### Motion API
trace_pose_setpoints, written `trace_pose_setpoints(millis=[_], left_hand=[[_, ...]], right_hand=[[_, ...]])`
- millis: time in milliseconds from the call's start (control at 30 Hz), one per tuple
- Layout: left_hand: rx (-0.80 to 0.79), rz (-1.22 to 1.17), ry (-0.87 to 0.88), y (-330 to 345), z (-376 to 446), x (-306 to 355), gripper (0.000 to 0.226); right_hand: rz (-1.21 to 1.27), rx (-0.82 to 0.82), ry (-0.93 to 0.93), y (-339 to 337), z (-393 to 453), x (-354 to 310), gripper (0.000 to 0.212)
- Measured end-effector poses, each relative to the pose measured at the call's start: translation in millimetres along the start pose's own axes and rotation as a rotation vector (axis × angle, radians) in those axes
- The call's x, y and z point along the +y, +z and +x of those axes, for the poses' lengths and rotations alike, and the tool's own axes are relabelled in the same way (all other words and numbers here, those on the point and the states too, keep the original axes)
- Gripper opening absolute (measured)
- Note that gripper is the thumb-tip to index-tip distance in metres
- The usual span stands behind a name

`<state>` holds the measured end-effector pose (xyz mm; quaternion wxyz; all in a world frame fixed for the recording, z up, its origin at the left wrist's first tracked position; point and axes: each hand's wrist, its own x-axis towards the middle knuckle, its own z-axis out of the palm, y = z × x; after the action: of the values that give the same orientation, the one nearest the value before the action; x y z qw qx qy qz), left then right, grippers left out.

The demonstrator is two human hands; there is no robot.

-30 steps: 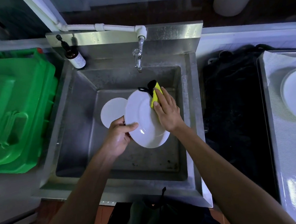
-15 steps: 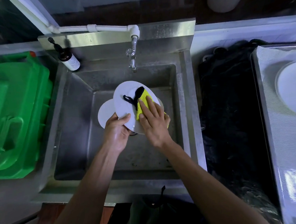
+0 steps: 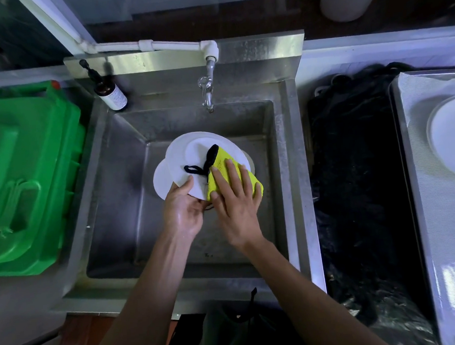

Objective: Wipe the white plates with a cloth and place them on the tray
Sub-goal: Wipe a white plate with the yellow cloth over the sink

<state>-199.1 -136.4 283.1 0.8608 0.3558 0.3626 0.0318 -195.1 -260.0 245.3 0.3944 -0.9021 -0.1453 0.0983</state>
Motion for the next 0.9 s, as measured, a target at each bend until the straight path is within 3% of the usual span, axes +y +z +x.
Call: trace_pose_setpoints(millis=[300,400,900], left_hand=[[-0.038,-0.077,-0.036,-32.8,3.0,10.7,0.057],[-0.096,-0.028,-0.054,-44.3,3.2,16.4,0.047],[-0.296,0.345,-0.122,-75.7,8.4,44.8,0.051]], right_hand=[[0.257,0.065,0.099,-21.4,22.4,18.8,0.051],[0.329,0.053,0.143,-31.3,33.7,24.0,0.052],[0.150,-0.069,0.075,-42.5,69.1,15.7,0.056]])
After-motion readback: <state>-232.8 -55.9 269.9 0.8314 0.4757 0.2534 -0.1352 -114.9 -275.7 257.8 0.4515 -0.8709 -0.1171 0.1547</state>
